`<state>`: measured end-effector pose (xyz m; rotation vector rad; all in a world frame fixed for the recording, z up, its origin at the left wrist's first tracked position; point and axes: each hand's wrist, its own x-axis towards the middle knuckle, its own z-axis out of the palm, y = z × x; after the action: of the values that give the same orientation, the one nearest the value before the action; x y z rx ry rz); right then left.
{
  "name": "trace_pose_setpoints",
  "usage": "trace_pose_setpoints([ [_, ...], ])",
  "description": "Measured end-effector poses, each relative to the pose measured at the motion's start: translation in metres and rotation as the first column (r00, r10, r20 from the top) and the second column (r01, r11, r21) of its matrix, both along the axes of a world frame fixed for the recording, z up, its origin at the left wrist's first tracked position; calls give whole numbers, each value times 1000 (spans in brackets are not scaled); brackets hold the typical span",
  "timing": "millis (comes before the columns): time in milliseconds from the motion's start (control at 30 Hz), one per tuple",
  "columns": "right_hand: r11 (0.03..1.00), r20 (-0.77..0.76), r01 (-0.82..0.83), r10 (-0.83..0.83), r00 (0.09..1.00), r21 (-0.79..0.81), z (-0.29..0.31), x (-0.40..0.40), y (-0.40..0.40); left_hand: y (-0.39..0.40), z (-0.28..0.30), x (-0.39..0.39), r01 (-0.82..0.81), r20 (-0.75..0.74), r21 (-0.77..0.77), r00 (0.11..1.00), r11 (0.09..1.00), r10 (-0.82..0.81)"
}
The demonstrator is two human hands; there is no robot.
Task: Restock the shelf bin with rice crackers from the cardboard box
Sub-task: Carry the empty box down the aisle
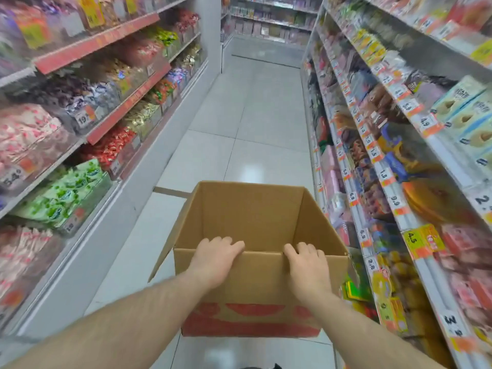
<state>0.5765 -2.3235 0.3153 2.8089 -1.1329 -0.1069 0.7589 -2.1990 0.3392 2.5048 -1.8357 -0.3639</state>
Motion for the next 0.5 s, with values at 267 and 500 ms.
trace_pose_setpoints([
  [267,999,29,-38,38,999,13,-30,115,-230,-226,-20,106,-29,68,48,997,998,26],
  [500,985,-5,-150,151,988,80,-8,229,-418,-387,-2,196,-207,23,31,978,978,206],
])
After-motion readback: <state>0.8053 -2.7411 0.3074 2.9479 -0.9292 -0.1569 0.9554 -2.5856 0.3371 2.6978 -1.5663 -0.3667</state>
